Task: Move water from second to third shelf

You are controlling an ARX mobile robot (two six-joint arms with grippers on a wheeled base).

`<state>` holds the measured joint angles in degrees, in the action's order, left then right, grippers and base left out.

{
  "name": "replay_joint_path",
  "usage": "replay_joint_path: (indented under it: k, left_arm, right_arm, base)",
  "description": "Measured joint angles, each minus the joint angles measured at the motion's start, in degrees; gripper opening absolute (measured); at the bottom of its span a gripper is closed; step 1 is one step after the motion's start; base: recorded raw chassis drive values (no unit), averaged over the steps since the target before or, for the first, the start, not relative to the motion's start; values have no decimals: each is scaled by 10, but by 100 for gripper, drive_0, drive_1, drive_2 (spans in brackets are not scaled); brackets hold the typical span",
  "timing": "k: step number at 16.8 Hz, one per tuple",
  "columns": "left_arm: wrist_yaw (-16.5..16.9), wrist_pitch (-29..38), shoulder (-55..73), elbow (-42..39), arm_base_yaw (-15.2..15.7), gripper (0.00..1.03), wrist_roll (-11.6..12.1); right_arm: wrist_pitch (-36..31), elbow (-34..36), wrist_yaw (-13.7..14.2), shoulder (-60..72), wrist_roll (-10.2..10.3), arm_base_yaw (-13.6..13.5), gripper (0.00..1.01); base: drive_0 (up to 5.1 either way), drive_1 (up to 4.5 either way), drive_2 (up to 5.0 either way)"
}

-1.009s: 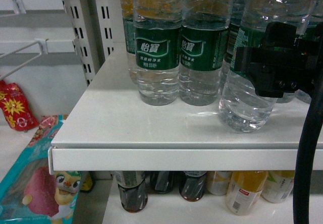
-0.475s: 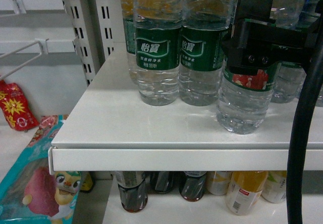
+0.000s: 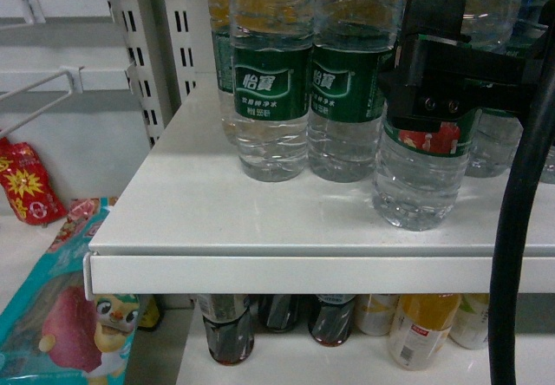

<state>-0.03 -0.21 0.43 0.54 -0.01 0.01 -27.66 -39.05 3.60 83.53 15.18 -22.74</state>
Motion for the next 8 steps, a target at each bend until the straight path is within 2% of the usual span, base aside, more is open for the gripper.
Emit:
replay_joint_path:
  k: [4,8]
  left_arm:
    - [0,0,0,0,0,98,0]
    - [0,0,0,0,0,98,0]
  right_arm:
    - [21,-2,-8,-1,10,0,98]
    - [28,-2,-22,-14,39,0,98]
  base:
    - [0,0,0]
    - [0,0,0]
